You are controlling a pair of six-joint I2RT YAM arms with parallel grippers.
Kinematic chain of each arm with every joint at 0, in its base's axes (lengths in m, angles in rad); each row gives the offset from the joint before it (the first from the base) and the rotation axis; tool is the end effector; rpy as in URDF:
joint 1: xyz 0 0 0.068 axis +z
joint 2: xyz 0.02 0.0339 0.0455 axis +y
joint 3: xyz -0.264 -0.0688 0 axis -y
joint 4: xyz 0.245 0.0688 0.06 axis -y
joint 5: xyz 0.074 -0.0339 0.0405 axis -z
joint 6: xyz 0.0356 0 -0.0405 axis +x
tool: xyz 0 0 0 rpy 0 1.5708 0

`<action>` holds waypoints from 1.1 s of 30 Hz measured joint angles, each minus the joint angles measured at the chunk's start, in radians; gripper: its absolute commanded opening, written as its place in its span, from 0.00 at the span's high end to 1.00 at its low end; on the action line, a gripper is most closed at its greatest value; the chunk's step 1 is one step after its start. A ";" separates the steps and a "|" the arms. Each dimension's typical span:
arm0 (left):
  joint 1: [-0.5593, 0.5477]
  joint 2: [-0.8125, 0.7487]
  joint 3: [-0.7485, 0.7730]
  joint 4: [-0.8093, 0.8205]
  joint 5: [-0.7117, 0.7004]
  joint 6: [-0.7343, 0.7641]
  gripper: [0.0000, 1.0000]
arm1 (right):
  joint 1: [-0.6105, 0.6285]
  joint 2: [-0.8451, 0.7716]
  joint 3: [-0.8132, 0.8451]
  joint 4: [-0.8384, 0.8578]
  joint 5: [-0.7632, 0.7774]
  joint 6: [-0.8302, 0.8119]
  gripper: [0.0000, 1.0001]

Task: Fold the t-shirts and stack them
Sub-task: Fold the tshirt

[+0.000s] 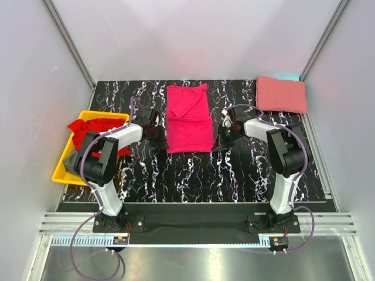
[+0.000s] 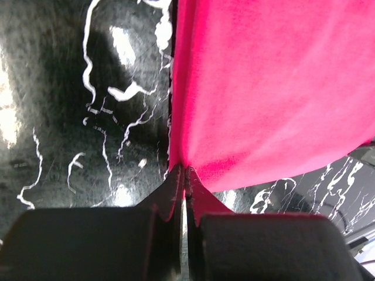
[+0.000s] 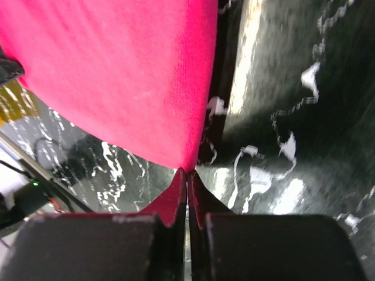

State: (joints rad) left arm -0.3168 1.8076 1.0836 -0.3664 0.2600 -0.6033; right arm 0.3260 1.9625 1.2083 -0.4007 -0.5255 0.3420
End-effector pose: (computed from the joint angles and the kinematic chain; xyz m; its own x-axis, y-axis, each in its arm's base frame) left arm 0.3348 -0.1194 0.1567 -0.9288 -0.2725 -0.2512 -0.1372 0.8825 -0.4499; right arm 0.3569 0.1395 0.1376 -0.9737 -0.0229 -0.2267 -0.1513 0.8092 0.5678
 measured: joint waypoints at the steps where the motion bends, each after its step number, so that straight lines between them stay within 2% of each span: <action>1: -0.004 -0.007 -0.003 -0.005 -0.009 -0.006 1.00 | 0.000 -0.012 -0.018 0.014 -0.002 0.013 1.00; 6: -0.036 -0.107 -0.056 -0.057 -0.074 -0.039 1.00 | 0.017 -0.095 -0.117 0.073 -0.008 0.070 1.00; 11: -0.056 -0.184 -0.161 -0.083 -0.123 -0.071 1.00 | 0.103 -0.166 -0.244 0.143 0.019 0.135 1.00; 14: -0.056 -0.192 -0.201 -0.113 -0.152 -0.081 1.00 | 0.135 -0.199 -0.314 0.158 0.036 0.167 0.93; 15: -0.055 -0.195 -0.201 -0.118 -0.161 -0.081 0.97 | 0.136 -0.204 -0.328 0.163 0.036 0.177 0.85; 16: -0.055 -0.195 -0.201 -0.119 -0.163 -0.081 0.90 | 0.135 -0.208 -0.335 0.169 0.036 0.186 0.83; 17: -0.055 -0.195 -0.201 -0.120 -0.163 -0.078 0.72 | 0.135 -0.212 -0.338 0.175 0.039 0.189 0.81; 18: -0.055 -0.195 -0.201 -0.122 -0.165 -0.070 0.72 | 0.135 -0.216 -0.339 0.177 0.042 0.192 0.76; 22: -0.056 -0.196 -0.187 -0.160 -0.178 -0.069 0.68 | 0.135 -0.240 -0.342 0.172 0.070 0.197 0.75; 25: -0.056 -0.200 -0.154 -0.219 -0.201 -0.055 0.66 | 0.133 -0.281 -0.346 0.144 0.092 0.197 0.70; 27: -0.056 -0.212 -0.121 -0.234 -0.204 -0.042 0.67 | 0.133 -0.311 -0.346 0.121 0.111 0.196 0.72; 28: -0.056 -0.217 -0.106 -0.233 -0.200 -0.037 0.69 | 0.133 -0.326 -0.346 0.108 0.122 0.196 0.76; 29: -0.054 -0.219 -0.085 -0.229 -0.196 -0.029 0.71 | 0.133 -0.338 -0.342 0.093 0.127 0.196 0.85; 31: -0.049 -0.212 -0.040 -0.208 -0.186 -0.017 0.79 | 0.133 -0.342 -0.312 0.065 0.142 0.192 0.91; 33: -0.043 -0.184 0.012 -0.195 -0.182 -0.006 0.82 | 0.132 -0.333 -0.264 0.051 0.150 0.188 0.95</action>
State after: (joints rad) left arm -0.3599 1.6238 1.0954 -0.5610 0.0776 -0.6098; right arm 0.4580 1.6295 0.9443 -0.3500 -0.3759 0.5301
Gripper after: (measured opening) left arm 0.222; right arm 0.093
